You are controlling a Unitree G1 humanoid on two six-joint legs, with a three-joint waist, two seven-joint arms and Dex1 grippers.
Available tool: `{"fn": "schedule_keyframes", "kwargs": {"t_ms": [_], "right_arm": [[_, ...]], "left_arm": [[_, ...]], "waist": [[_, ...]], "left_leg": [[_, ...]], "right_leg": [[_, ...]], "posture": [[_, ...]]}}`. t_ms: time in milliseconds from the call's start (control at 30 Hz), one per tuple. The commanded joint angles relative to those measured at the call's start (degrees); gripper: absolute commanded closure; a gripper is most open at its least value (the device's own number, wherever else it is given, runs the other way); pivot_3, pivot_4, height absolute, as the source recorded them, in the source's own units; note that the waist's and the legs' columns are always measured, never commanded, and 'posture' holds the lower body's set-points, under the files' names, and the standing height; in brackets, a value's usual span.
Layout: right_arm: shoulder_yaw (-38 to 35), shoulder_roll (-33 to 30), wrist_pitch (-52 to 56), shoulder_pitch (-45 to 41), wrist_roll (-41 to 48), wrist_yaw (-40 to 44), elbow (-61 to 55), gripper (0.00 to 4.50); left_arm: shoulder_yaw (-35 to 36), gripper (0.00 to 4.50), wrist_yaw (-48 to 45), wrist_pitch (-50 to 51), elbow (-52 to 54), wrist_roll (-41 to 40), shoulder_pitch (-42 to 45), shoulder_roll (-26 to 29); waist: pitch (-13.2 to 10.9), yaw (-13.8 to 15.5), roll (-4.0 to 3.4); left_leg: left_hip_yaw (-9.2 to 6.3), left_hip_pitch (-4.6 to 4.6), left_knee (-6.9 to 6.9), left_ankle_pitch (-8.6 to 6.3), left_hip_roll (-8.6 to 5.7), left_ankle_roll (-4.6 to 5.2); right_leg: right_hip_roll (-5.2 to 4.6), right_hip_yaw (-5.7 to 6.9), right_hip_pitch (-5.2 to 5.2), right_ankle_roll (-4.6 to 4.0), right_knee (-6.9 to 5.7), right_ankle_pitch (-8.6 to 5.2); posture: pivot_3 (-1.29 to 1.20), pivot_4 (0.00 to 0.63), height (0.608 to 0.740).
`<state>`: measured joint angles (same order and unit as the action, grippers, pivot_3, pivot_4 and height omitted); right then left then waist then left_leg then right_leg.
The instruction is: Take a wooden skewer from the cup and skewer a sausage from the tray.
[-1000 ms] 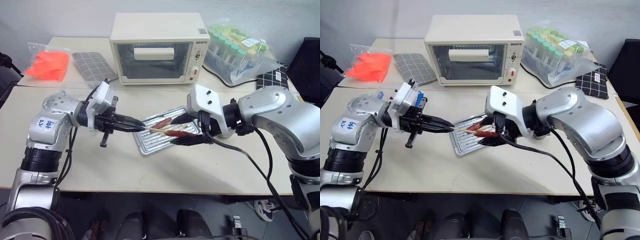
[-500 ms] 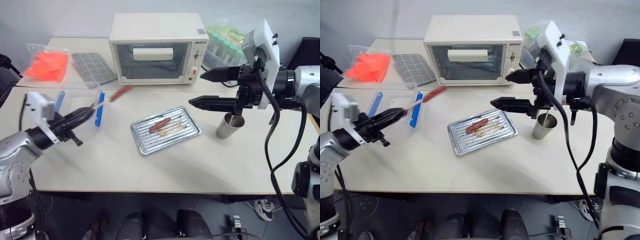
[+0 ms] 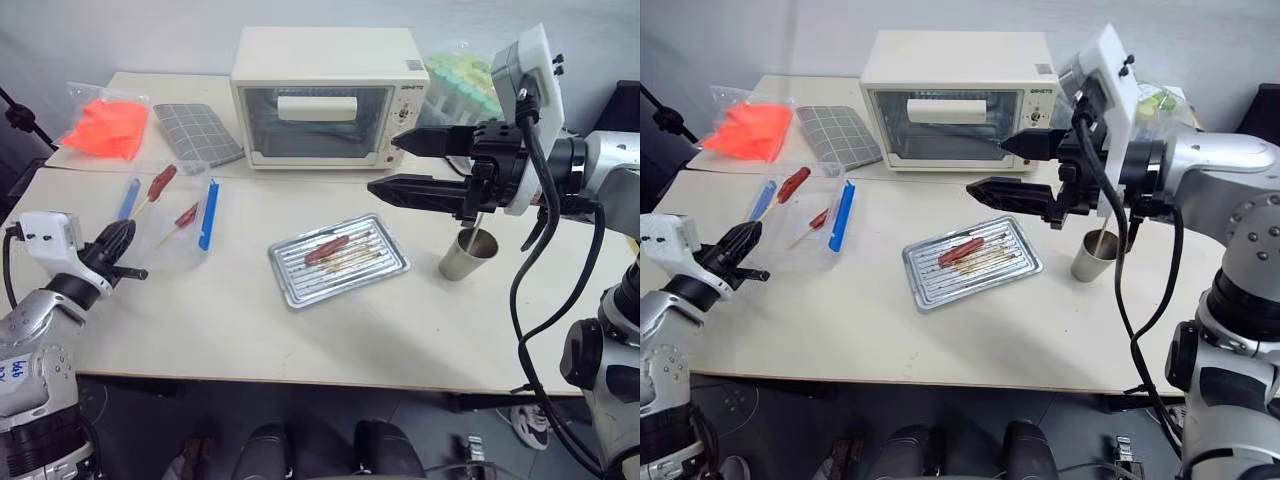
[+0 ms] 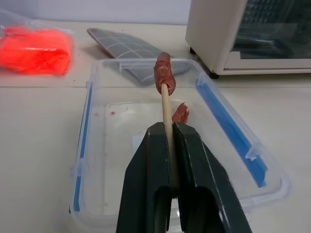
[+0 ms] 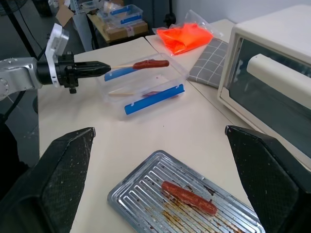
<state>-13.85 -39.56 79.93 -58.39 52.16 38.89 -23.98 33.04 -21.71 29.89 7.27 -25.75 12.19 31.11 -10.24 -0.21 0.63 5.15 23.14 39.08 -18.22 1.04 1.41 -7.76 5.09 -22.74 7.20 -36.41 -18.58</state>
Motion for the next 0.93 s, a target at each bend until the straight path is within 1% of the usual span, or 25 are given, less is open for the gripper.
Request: {"fn": "schedule_keyframes", "kwargs": {"t_ms": [33, 100, 133, 267, 400, 467, 600, 667, 733, 833, 933], "right_arm": [[-0.44, -0.88, -1.47, -1.39, 1.44, -0.73, -0.54, 0.03], [-0.48, -1.08, -1.51, -1.27, 1.79, -1.08, -0.6, 0.0], [-0.5, -1.13, -1.53, -1.24, 1.97, -1.27, -0.6, 0.0], [-0.66, -1.39, -1.67, -0.69, 2.55, -1.91, -0.84, 0.0], [-0.75, -2.75, -1.98, 0.51, 2.82, -1.79, -1.15, 0.0], [-0.53, -3.94, -2.53, 1.51, 2.8, -1.29, -1.34, 0.0], [0.42, -9.83, -5.76, 6.65, 1.42, 2.68, -2.65, 0.0], [-0.36, -13.53, -8.16, 10.37, 1.18, 6.01, -3.33, 0.0], [-1.06, -16.31, -10.67, 13.25, 0.73, 8.38, -3.45, 0.0], [-1.67, -17.41, -12.98, 14.43, 1.01, 9.05, -2.54, 0.0], [-1.93, -17.4, -14.13, 14.34, 1.6, 9.05, -1.96, 0.0]], "left_arm": [[-0.8, 4.5, 0.22, -2.47, -2.33, 0.75, 2.47, 1.27], [-1.21, 3.93, -0.55, -3.27, -4.04, 0.26, 3.93, 1.54], [-1.35, 3.77, -0.93, -3.74, -4.48, 0.09, 4.26, 1.67], [-1.53, 2.53, -1.55, -4.54, -5.08, -0.07, 4.96, 2.49], [0.57, 1.36, -4.24, -2.05, -1.72, -3.37, 1.98, 4.13], [1.94, 1.36, -6.57, -0.07, 0.25, -6.07, -0.24, 5.67], [6.82, 1.36, -18.93, 3.39, 2.85, -11.54, -9.24, 13.22], [11.13, 1.36, -25.47, 2.74, 0.0, -11.56, -14.26, 18.12], [15.03, 1.36, -29.51, 0.57, -4.07, -10.62, -17.45, 21.15], [17.83, 1.36, -30.03, -0.73, -9.11, -9.74, -18.44, 22.69], [18.42, 1.36, -30.85, -1.76, -10.19, -9.44, -19.45, 22.31]], "waist": [[0.0, 0.0, 0.0], [0.0, 0.0, 0.0], [0.0, -0.01, 0.0], [0.0, -0.01, 0.0], [0.0, -0.12, 0.0], [0.0, -0.26, 0.0], [0.0, -0.38, 0.02], [0.0, -0.53, 0.01], [-0.01, -0.67, -0.01], [-0.02, -0.8, -0.04], [-0.02, -0.84, -0.03]], "left_leg": [[0.01, 0.0, -0.01, 0.0, 0.0, 0.0], [0.02, 0.0, -0.01, 0.0, 0.0, 0.0], [0.02, 0.0, -0.01, 0.0, -0.01, 0.0], [0.03, 0.0, -0.01, 0.0, -0.01, 0.01], [0.03, 0.0, -0.01, 0.0, 0.01, 0.0], [0.04, 0.0, -0.05, -0.01, 0.04, 0.0], [0.05, 0.01, -0.1, -0.04, 0.1, -0.04], [0.09, 0.0, -0.14, -0.06, 0.11, -0.04], [0.1, 0.01, -0.15, -0.07, 0.14, -0.04], [0.15, -0.05, -0.17, -0.1, 0.13, 0.0], [0.13, -0.07, -0.18, -0.13, 0.14, 0.02]], "right_leg": [[-0.01, 0.0, 0.0, 0.0, 0.0, 0.0], [0.0, 0.01, -0.01, 0.0, 0.0, 0.0], [-0.01, 0.01, 0.0, 0.0, -0.01, 0.0], [-0.01, 0.01, -0.01, 0.0, 0.0, 0.0], [0.0, 0.02, -0.02, 0.0, 0.0, 0.0], [0.0, 0.01, -0.03, 0.0, 0.03, 0.0], [0.05, 0.0, -0.04, 0.0, 0.15, 0.0], [0.05, -0.02, -0.04, 0.0, 0.23, 0.0], [0.09, 0.0, -0.04, -0.01, 0.29, 0.0], [0.06, -0.02, -0.03, -0.01, 0.32, 0.0], [-0.02, -0.04, -0.03, -0.01, 0.34, 0.0]], "posture": [[0.0, 0.15, 0.74], [0.0, 0.15, 0.74], [0.0, 0.15, 0.74], [0.0, 0.15, 0.74], [0.0, 0.15, 0.74], [0.0, 0.15, 0.74], [0.0, 0.15, 0.74], [0.0, 0.15, 0.74], [0.0, 0.15, 0.74], [0.0, 0.15, 0.74], [0.0, 0.15, 0.74]]}}
